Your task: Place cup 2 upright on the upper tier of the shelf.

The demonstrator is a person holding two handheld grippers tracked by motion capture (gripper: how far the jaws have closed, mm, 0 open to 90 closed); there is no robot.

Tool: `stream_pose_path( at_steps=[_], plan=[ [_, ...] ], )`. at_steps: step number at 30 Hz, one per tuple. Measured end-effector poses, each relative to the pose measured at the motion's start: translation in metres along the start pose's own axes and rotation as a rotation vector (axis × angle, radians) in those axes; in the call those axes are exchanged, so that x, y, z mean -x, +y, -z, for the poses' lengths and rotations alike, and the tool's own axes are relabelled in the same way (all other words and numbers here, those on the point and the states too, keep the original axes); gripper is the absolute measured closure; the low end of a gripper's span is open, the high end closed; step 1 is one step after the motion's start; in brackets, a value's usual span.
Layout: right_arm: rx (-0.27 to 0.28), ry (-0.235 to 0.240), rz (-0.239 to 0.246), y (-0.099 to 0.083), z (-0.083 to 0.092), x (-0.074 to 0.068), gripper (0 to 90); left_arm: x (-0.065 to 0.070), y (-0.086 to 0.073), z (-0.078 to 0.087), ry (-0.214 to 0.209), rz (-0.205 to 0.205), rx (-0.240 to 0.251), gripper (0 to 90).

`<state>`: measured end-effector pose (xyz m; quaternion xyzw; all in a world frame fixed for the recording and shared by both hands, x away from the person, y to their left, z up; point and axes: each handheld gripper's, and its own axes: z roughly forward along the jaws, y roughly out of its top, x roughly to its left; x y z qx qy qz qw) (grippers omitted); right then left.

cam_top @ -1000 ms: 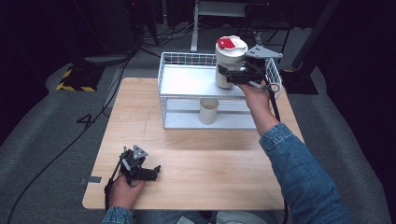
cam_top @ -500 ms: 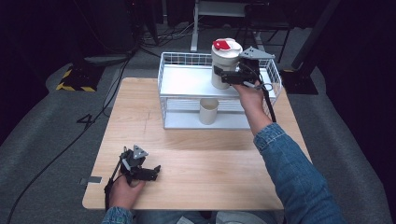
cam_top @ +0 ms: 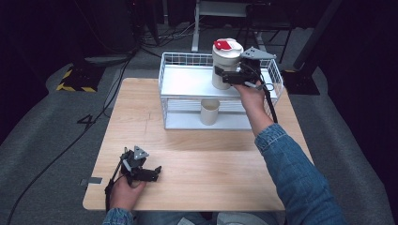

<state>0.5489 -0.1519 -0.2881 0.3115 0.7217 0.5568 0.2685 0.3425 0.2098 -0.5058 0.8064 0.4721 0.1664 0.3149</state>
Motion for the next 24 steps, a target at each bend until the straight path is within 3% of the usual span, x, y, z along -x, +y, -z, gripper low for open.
stream_pose_path(
  at_steps=[16,24],
  plan=[
    [-0.001,-0.006,-0.004,-0.0001,-0.0001,-0.0005,13.1,0.0001,0.0,-0.0001,0.0,0.001,0.001,0.3],
    [-0.007,0.007,-0.049,-0.0016,0.0027,0.0024,6.4,0.0,0.0,0.0,0.0,0.0,0.001,0.3]
  ],
)
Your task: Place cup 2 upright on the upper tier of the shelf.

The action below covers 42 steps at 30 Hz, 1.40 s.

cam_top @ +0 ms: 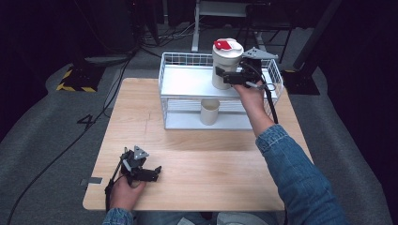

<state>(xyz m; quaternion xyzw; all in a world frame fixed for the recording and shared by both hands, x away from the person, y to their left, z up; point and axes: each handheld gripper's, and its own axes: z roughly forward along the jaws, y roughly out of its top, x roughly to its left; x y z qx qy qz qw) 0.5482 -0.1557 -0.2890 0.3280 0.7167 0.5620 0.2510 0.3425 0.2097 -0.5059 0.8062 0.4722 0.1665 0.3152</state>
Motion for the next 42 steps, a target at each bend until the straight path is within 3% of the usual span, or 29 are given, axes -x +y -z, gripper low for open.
stream_pose_path(
  at_steps=[8,23,33,42],
  plan=[
    [-0.003,-0.005,0.002,0.004,0.012,0.0,1.7,0.0,0.0,0.0,0.0,0.0,0.0,0.3],
    [-0.038,0.029,0.034,0.005,0.066,-0.005,1.5,0.001,-0.002,0.002,0.0,0.008,-0.003,0.4],
    [-0.061,0.073,0.033,-0.008,0.101,-0.002,2.4,0.001,-0.003,0.003,0.006,0.008,-0.001,0.4],
    [-0.039,0.064,0.042,-0.027,0.135,0.002,2.7,0.0,-0.001,0.001,-0.005,-0.001,-0.003,0.3]
  ],
)
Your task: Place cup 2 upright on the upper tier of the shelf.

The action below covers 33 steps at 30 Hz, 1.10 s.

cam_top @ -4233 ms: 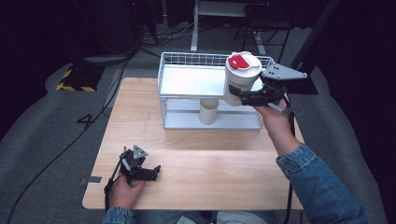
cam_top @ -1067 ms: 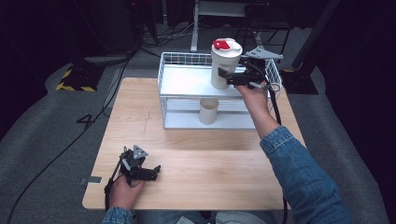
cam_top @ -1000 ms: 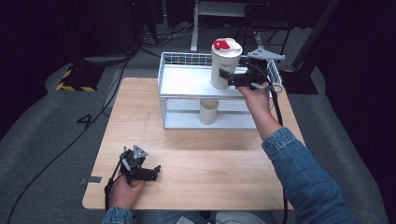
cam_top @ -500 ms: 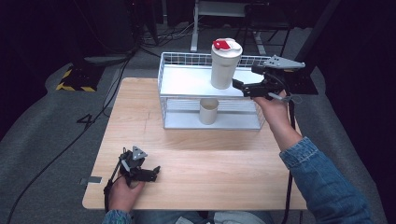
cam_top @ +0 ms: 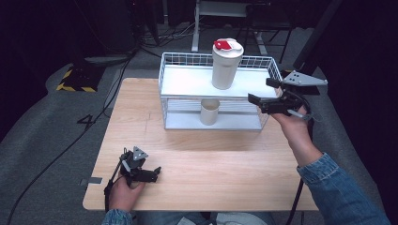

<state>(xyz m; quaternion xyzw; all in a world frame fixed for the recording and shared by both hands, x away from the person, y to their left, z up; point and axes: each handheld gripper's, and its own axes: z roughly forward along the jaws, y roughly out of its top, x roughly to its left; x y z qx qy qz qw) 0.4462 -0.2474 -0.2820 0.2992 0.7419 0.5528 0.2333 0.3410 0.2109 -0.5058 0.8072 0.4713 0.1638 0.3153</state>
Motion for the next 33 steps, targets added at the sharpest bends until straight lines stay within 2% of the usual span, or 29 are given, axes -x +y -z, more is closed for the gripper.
stream_pose_path(
  at_steps=[4,9,14,21,24,33],
  plan=[
    [-0.015,-0.003,0.01,-0.01,0.012,0.0,3.9,0.0,0.001,-0.001,0.001,0.003,0.003,0.2],
    [-0.042,-0.004,0.0,-0.021,0.023,0.002,4.5,0.0,0.002,-0.001,0.002,-0.004,0.0,0.2],
    [-0.096,-0.009,-0.018,-0.042,0.035,0.007,5.5,0.0,0.002,-0.002,-0.002,-0.002,0.001,0.3],
    [-0.134,-0.014,-0.031,-0.063,0.04,0.011,8.7,0.0,0.003,-0.002,-0.002,-0.002,0.001,0.2],
    [-0.167,-0.031,-0.033,-0.077,0.041,0.012,13.4,0.0,0.003,-0.002,-0.002,-0.002,0.001,0.2],
    [-0.217,-0.046,-0.044,-0.104,0.046,0.012,14.4,0.0,0.003,-0.002,-0.002,-0.002,0.001,0.2]
  ],
)
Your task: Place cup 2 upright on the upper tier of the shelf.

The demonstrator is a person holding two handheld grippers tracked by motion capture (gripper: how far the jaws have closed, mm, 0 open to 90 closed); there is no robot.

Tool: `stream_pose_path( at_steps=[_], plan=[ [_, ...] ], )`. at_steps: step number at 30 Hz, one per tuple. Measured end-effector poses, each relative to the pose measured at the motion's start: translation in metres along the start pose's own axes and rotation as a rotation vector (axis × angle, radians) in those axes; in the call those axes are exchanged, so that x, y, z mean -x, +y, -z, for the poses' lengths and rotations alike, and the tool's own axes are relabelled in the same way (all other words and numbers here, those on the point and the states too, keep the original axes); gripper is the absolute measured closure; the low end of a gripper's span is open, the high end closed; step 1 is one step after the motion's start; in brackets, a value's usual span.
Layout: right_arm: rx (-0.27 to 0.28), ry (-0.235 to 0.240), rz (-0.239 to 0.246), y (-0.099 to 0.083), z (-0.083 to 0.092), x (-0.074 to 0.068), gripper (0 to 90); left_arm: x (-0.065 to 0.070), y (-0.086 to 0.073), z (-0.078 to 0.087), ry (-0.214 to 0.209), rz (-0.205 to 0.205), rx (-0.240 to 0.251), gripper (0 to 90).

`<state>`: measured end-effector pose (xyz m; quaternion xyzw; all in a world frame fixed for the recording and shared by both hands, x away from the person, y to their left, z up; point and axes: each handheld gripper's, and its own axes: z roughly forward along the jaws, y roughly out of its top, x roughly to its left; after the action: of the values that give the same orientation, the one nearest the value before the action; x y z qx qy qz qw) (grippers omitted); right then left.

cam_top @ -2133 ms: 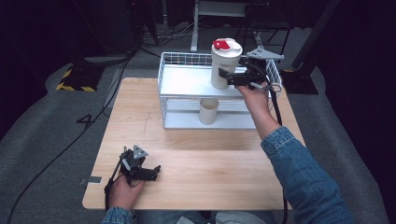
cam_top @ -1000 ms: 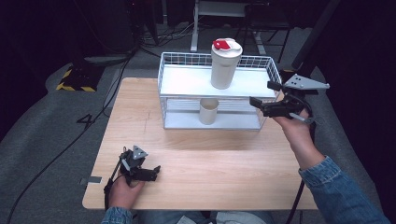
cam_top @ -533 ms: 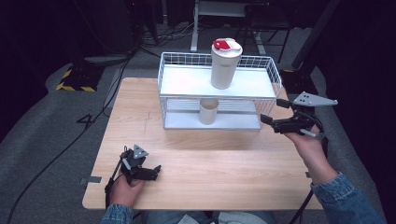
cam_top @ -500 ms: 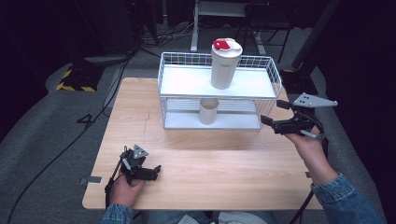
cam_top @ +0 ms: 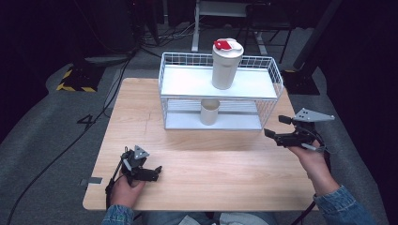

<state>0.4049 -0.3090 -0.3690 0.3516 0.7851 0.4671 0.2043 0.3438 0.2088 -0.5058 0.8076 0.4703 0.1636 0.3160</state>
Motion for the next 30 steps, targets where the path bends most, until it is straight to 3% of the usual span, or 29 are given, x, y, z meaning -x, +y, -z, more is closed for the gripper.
stream_pose_path(
  at_steps=[8,22,30],
  plan=[
    [-0.047,-0.015,-0.021,-0.028,-0.001,0.001,14.4,0.0,0.0,0.0,0.0,0.0,0.0,0.2],
    [-0.187,-0.022,-0.116,-0.078,-0.009,-0.003,14.4,0.0,0.0,0.0,0.0,0.0,0.0,0.2],
    [-0.226,-0.03,-0.109,-0.099,-0.017,-0.007,14.4,0.0,0.0,0.0,0.0,0.0,0.0,0.2]
  ],
)
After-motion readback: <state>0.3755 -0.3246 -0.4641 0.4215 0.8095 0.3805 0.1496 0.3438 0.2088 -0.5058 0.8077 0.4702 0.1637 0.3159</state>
